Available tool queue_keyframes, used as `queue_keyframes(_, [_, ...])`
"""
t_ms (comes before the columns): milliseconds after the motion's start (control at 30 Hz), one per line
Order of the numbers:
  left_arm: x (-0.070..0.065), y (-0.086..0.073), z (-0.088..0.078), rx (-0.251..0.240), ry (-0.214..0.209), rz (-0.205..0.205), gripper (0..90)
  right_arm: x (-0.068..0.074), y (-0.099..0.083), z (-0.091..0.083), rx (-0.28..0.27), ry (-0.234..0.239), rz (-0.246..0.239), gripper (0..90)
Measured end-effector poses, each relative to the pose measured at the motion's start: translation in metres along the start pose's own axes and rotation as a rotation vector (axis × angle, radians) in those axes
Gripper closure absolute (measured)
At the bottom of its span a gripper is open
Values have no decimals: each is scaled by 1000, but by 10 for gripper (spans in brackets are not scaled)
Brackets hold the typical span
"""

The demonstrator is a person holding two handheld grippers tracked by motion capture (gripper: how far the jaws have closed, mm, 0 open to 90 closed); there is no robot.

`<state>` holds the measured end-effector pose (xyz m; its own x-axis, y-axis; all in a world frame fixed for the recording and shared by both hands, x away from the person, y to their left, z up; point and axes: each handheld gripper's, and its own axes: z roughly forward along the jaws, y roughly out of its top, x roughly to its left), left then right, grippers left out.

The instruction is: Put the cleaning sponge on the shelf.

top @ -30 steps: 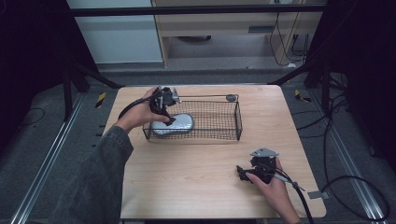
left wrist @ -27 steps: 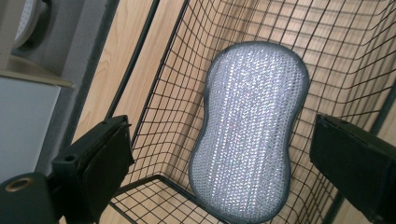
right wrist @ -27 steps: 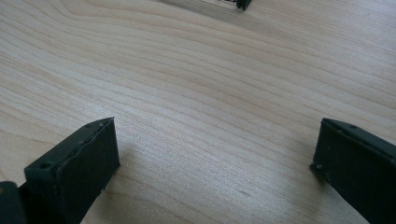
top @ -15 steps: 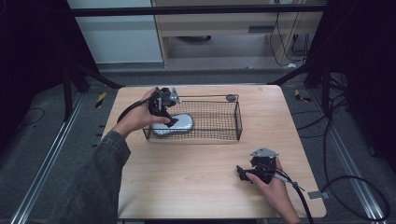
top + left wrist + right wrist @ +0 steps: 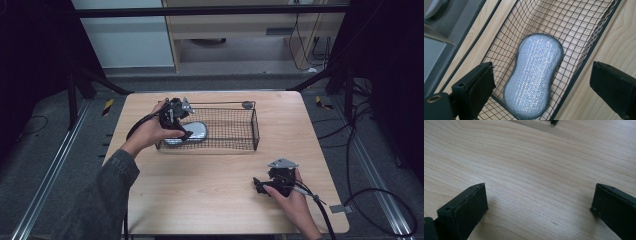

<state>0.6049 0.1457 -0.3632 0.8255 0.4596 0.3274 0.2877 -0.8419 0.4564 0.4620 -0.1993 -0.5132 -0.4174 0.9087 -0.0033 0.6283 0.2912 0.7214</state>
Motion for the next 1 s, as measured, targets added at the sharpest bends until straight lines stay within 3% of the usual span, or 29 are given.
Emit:
queue_keyframes(233, [-10, -1, -4, -12, 22, -44, 43, 0, 0, 0, -1, 1, 0, 5])
queue_keyframes(633, [-26, -5, -11, -47, 43, -65, 39, 0, 0, 0, -1, 0, 0, 5])
queue_keyframes(1000, [-35, -12, -21, -79, 58, -108, 39, 0, 0, 0, -1, 0, 0, 5])
